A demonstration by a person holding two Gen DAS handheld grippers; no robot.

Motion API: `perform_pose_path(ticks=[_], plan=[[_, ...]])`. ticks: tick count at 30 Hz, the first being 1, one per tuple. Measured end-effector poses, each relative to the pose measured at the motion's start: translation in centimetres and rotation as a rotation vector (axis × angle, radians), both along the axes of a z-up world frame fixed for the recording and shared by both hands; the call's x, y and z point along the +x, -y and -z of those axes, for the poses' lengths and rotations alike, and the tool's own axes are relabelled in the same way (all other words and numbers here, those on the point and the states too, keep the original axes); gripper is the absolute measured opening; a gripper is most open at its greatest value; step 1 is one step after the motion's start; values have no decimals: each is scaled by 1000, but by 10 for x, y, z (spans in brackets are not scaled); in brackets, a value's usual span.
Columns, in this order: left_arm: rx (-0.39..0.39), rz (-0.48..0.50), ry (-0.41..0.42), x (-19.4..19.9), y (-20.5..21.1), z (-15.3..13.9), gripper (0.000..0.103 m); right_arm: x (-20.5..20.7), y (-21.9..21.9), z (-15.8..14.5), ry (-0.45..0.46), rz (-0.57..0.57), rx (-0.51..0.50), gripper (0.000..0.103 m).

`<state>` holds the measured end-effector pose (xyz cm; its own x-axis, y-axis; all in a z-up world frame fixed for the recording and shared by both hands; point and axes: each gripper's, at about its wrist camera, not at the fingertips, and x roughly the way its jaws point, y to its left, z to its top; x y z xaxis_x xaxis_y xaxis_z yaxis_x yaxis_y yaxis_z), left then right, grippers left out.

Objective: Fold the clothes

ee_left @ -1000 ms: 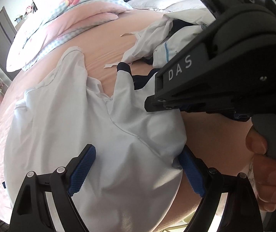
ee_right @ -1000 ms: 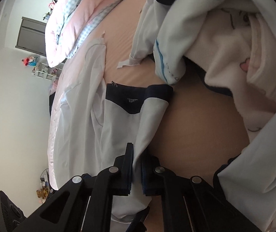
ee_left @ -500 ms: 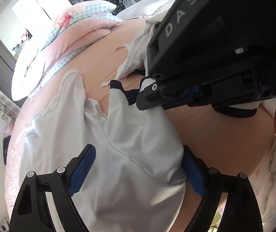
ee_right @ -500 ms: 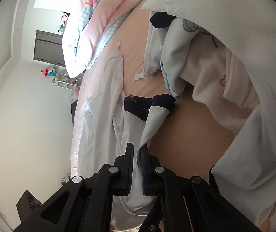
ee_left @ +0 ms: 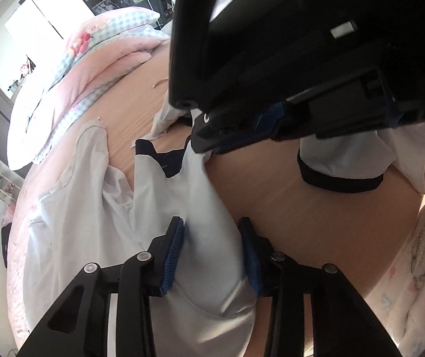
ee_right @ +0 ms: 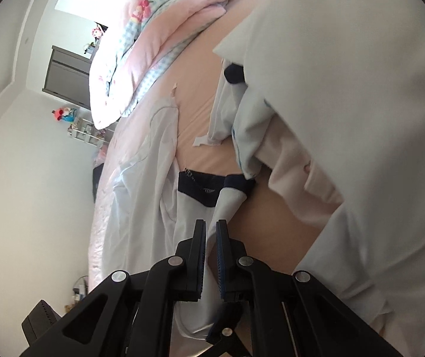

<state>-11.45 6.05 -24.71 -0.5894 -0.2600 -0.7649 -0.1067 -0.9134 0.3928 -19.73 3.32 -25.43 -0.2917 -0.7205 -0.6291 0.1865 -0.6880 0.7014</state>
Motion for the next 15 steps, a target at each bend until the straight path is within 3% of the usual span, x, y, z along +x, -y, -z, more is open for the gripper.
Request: perform_pose_path(ticks=[2,4,8,10,11,15], plan=[[11,0,-3,0,-4,1,17,2,-2,-6,-38,5,49,5],[16,-4,-12,2,-7,0,15,3,-3,-11,-65,0,86,6],[32,-2,-27,6,-9,-4,9,2,-9,-8,-45,-36,91,10],[72,-20,-29,8,-5,-8,6,3,-10,-9,-52,-33,110,35],[93,-28,-28,9,-3,-10,4,4,-10,-9,-56,-31,120,41],[147,-53,-19,10,4,-18,3,4,-10,-5,-38,-37,119,46]])
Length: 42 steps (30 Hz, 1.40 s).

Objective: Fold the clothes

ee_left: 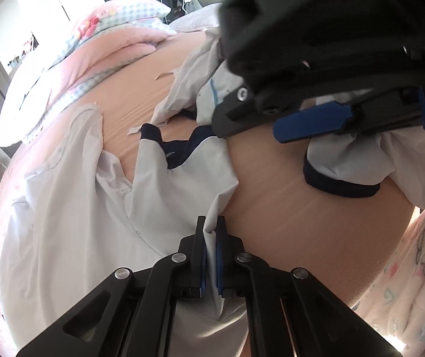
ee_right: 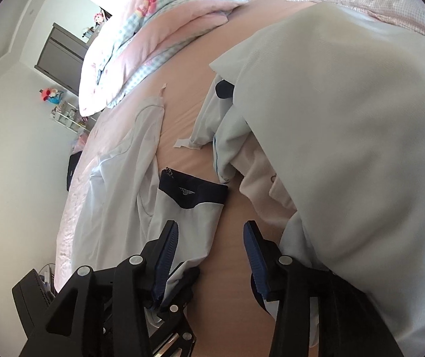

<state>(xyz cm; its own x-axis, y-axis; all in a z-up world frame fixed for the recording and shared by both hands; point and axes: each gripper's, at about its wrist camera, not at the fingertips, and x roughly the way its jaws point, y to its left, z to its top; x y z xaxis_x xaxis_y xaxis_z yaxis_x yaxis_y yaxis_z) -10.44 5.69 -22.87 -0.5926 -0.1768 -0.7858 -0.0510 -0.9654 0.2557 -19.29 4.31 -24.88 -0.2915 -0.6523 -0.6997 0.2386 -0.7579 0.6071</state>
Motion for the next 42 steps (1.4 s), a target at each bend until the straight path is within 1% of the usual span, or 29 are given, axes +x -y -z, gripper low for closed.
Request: perform_pose_path(ticks=[3,4,6,8,9,11,13,16,18,19,20,21,22,27,29,32,35,36,37,39,40,42], plan=[[59,-31,7,2,7,-6,3,-3,8,8,57,-22,-35,45],[89,-43,11,3,11,-9,3,-4,9,10,69,-24,-41,45],[175,-71,24,3,20,-15,3,-4,12,14,83,-24,-30,45],[268,-101,39,2,30,-20,3,-4,14,20,107,-12,-25,40],[303,-108,43,2,33,-22,3,-5,14,24,137,-17,-52,35],[354,-118,44,4,38,-25,3,-7,15,32,191,-28,-113,35],[399,-132,51,6,43,-26,3,-7,17,35,219,-41,-165,35],[440,-140,50,7,45,-30,3,-9,28,42,255,-54,-185,35],[448,-141,54,8,44,-33,3,-10,34,47,282,-48,-202,34],[452,-143,55,14,54,-32,3,-10,36,50,294,-45,-209,26],[455,-144,56,28,78,-28,3,-10,39,53,305,-43,-195,23],[460,-145,57,37,93,-25,3,-10,42,56,315,-42,-182,15],[466,-146,59,38,95,-24,3,-10,44,58,321,-39,-171,6],[473,-149,57,47,94,-31,3,-2,38,53,279,-6,-159,3],[474,-159,67,49,94,-33,3,1,33,50,246,9,-141,2],[436,-171,98,48,89,-34,3,2,25,45,219,21,-157,2],[338,-149,114,35,87,-27,5,3,20,41,199,22,-186,2],[319,-143,117,32,86,-25,6,3,19,40,194,20,-198,2],[323,-140,116,32,85,-25,7,3,17,39,190,18,-211,2],[345,-136,112,35,85,-26,17,4,12,37,179,19,-245,2],[347,-129,106,37,84,-27,19,4,10,35,173,19,-259,2],[347,-114,95,33,84,-25,30,4,5,32,158,23,-275,2]])
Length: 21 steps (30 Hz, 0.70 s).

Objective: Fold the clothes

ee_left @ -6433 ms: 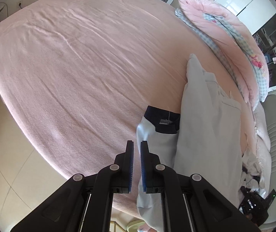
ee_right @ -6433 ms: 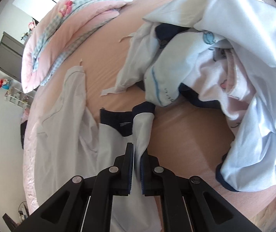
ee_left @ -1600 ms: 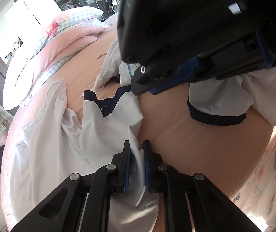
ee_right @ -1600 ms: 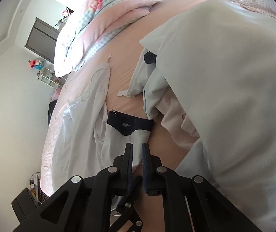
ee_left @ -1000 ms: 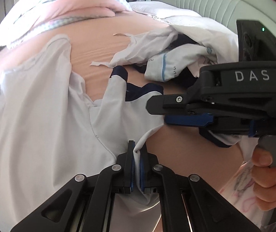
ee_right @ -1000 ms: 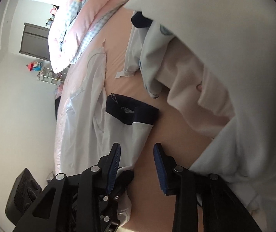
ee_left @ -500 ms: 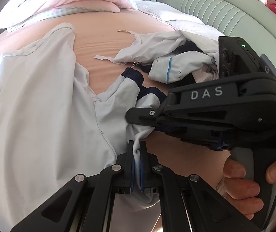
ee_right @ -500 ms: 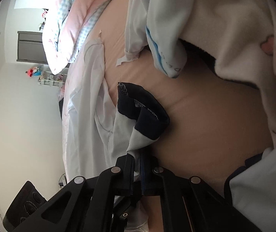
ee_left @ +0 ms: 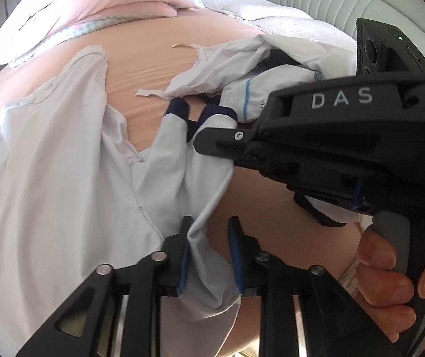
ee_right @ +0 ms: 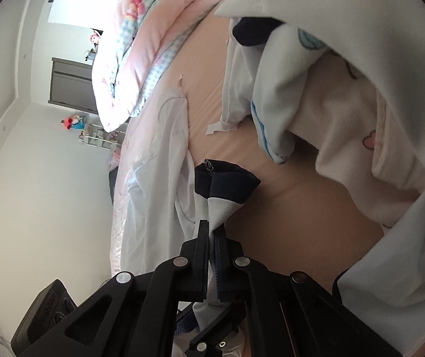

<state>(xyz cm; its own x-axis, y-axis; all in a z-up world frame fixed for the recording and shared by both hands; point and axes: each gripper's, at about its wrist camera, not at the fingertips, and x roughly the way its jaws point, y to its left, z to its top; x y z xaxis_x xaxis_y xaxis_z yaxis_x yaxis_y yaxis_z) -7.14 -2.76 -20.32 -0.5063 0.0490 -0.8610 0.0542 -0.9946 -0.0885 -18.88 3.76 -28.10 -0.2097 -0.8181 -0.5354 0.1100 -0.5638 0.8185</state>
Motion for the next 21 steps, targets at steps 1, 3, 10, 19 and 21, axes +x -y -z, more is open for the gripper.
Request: perform_pose_path(ticks=[1,3,10,19,21], plan=[[-5,7,-8,-11,1,5,35,1,-1,-1,-2,-1,-11,2],[-30,9,-27,-16,-1,6,52,3,-5,-3,-8,4,-24,2],[-235,31,-104,-19,-14,2,62,4,-8,-12,-34,-12,-51,1],[-248,-15,-51,-20,-7,10,22,4,-15,-23,-58,-17,-81,1],[-258,-28,-54,-17,-5,10,13,5,-16,-22,-57,-31,-69,1]])
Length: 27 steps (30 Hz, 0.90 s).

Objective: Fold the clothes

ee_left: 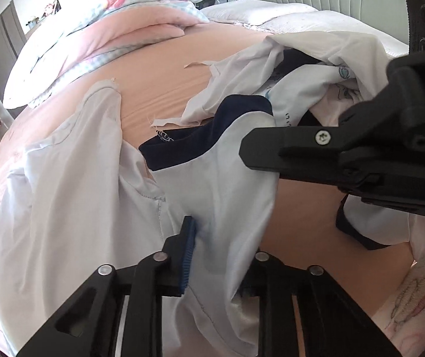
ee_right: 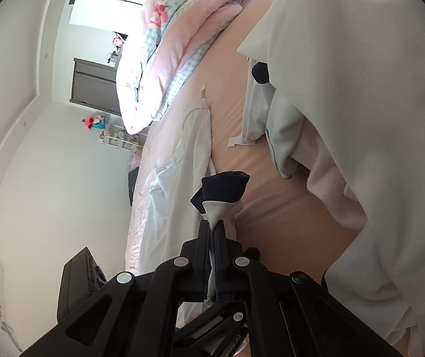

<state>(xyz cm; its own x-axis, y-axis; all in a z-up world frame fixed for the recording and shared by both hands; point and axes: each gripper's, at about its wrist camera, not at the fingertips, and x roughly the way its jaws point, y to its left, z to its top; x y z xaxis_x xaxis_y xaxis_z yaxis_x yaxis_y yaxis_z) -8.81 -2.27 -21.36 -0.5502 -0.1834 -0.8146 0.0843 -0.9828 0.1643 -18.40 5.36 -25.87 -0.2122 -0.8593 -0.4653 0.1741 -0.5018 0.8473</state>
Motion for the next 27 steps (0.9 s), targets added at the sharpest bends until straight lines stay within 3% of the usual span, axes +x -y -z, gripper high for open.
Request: perform_pose_path(ticks=[2,7,8,10,11,26,27], plan=[[-11,-9,2,3,1,0,10,0,0,0,2,-9,17,1],[56,-21,-6,9,9,-7,8,-3,-8,9,63,-7,61,6],[62,-19,-7,11,9,-8,8,-4,-10,11,76,-5,66,12],[100,-13,-18,14,12,-12,8,-3,-11,12,83,-12,69,55],[126,-11,-23,17,13,-14,8,-2,-11,13,89,-17,63,58],[217,-63,-14,44,37,-17,8,-14,27,40,205,-29,15,59],[223,-69,-8,46,39,-16,8,-15,29,41,200,-20,14,56]])
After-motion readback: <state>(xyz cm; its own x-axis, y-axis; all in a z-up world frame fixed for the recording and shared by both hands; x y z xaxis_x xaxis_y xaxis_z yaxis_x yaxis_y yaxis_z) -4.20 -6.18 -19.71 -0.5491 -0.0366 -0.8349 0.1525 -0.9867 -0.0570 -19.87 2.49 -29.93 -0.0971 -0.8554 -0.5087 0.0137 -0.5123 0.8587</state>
